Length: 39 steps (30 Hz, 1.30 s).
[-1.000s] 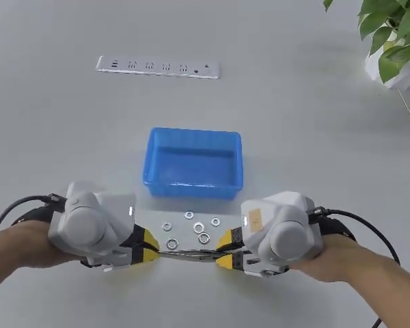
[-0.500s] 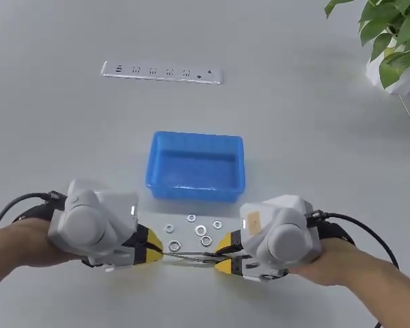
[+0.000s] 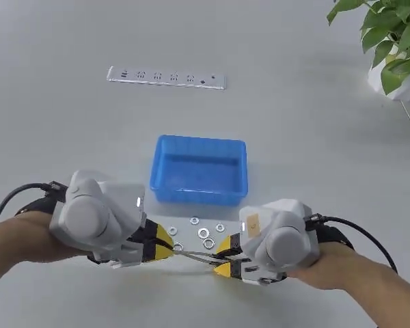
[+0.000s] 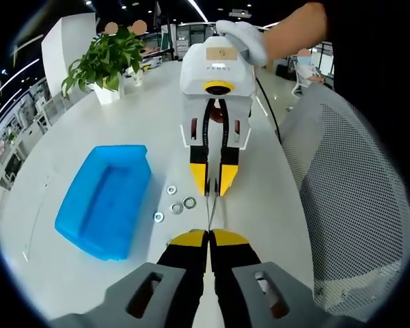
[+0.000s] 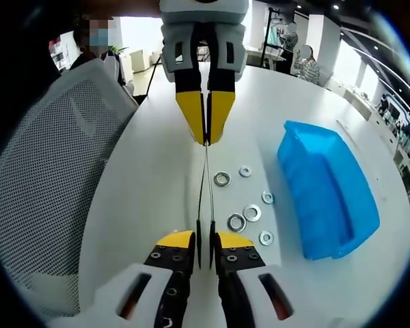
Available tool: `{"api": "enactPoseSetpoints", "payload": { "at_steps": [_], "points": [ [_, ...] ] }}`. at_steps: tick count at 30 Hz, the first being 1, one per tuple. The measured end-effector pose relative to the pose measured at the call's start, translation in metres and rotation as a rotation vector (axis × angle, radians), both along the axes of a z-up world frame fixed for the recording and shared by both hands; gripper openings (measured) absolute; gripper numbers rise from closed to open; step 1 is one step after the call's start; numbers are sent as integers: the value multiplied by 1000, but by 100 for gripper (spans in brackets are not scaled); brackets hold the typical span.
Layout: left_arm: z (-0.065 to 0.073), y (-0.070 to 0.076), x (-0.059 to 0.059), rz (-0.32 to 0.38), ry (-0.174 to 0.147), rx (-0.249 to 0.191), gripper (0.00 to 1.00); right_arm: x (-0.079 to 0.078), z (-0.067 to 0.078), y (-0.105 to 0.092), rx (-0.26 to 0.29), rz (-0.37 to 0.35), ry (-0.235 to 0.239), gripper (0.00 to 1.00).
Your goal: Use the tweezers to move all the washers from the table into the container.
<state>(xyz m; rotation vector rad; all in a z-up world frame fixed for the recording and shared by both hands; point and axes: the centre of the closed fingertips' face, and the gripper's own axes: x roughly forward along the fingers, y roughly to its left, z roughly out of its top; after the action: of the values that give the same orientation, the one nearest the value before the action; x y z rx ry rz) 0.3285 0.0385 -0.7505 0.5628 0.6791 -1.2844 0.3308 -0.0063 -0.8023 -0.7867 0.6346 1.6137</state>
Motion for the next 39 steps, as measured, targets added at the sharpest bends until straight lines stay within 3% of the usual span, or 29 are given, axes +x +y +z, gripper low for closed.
{"api": "enactPoseSetpoints", "payload": {
  "at_steps": [21,29,39],
  "points": [
    [50,-29,4,-65,-77,-53,5,0,16,8,40,-30,-12,12],
    [60,-36,3,-85,-88,-60,5,-4,21,18,62,-33,-7,12],
    [61,-46,0,-117,-81,-70,5,-10,20,24,80,-32,8,12]
  ]
}}
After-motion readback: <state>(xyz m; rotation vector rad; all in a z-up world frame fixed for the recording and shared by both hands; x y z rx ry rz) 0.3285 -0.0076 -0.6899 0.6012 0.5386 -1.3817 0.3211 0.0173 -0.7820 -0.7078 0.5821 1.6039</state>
